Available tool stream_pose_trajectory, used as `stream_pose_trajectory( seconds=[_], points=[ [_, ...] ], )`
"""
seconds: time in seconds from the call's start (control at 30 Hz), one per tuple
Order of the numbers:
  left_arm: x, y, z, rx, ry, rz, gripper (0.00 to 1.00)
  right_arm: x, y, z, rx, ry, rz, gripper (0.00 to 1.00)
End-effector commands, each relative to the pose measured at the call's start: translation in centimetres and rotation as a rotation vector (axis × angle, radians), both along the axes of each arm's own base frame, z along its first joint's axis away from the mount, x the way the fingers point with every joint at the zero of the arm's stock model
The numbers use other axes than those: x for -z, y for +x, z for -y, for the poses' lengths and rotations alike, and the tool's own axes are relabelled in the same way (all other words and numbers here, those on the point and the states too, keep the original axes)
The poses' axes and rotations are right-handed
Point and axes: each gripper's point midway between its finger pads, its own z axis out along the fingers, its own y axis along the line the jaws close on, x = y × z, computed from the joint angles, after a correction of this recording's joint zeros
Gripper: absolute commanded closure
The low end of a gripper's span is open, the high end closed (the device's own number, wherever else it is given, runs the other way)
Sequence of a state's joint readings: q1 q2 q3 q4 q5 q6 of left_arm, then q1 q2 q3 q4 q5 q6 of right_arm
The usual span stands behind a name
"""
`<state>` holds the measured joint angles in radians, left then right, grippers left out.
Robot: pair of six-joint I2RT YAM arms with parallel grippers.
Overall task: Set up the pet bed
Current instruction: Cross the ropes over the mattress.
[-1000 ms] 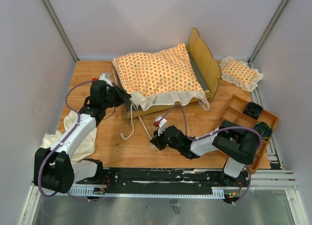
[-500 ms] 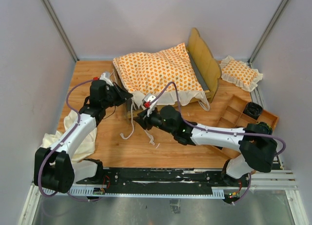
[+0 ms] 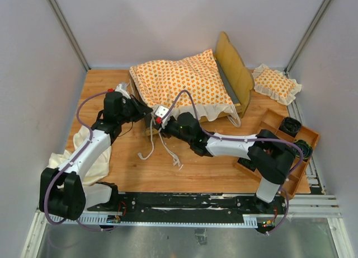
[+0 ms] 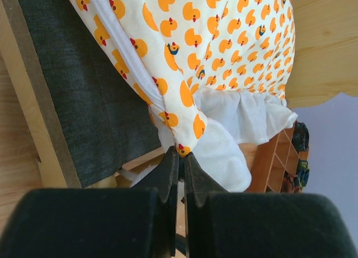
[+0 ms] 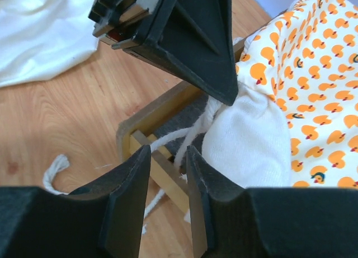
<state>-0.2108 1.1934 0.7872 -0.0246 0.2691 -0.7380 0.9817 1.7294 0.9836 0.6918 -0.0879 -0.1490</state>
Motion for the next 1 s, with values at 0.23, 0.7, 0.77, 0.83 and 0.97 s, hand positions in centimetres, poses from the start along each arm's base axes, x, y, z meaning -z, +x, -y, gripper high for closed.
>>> stream_pose_trajectory(
  seconds=[0.23,0.7,0.77,0.83,0.97],
  points=[
    [0.3,-0.2,0.3,0.059,0.016,0.000,0.96,-0.6,4.1,0.5,0.003,-0.048,0.154,0.74],
    [0.9,-0.4,-0.1,0.121,0.026,-0.016,0.93,-0.5,5.7,-0.5,-0.071,-0.019,0.153,0.93],
    [0.7,-0.2,-0.4,0.121,0.022,-0.015,0.91,-0.5,5.6,-0.8,-0.085,-0.014,0.147,1.00],
    [0.5,0.0,-0.8,0.113,0.028,-0.009,0.87,-0.7,5.5,-1.0,-0.097,-0.002,0.136,1.00],
    [0.6,0.6,-2.1,0.077,0.101,-0.009,0.78,-0.9,5.5,-1.2,-0.096,0.031,0.104,1.00]
  ],
)
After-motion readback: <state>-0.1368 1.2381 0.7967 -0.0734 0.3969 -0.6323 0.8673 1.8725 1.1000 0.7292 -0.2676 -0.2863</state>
